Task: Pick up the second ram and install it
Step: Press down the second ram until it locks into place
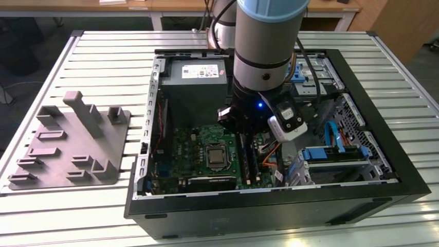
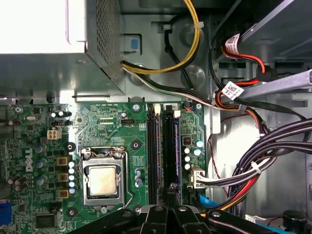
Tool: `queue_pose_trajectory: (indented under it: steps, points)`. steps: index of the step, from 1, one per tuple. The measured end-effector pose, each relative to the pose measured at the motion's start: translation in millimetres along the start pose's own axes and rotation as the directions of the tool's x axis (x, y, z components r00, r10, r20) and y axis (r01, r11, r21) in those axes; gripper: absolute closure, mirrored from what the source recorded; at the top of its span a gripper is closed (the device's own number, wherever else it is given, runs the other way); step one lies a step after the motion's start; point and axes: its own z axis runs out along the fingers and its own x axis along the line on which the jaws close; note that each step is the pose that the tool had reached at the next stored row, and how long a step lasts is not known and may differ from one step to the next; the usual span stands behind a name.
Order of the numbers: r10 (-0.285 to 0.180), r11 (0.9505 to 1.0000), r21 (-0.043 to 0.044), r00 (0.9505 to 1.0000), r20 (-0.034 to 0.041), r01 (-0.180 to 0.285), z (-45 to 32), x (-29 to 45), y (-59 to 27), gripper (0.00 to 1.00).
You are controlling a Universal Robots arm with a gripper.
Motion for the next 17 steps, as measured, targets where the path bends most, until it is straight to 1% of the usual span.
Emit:
queue_pose_trajectory:
  steps: [3,5,7,8,14,16,17]
  points:
    - [0.000,1.0000,-0.0025,1.0000,-0.0002,0.000,3.0,0.5,2.8,0.90]
    - [0.001,1.0000,-0.0086,1.0000,-0.0004,-0.001,5.6,0.8,6.9,0.90]
    - [0.001,0.9999,-0.0134,1.0000,-0.0006,-0.001,8.6,1.3,14.0,0.90]
    - [0.001,0.9999,-0.0141,1.0000,-0.0006,-0.001,10.3,1.6,18.3,0.90]
    - [0.001,0.9999,-0.0133,1.0000,-0.0007,-0.001,20.4,3.3,44.9,0.90]
    - [0.001,0.9999,-0.0121,1.0000,-0.0005,-0.001,22.7,3.7,51.2,0.90]
    - [0.001,0.9999,-0.0108,1.0000,-0.0005,-0.001,23.7,3.9,53.0,0.90]
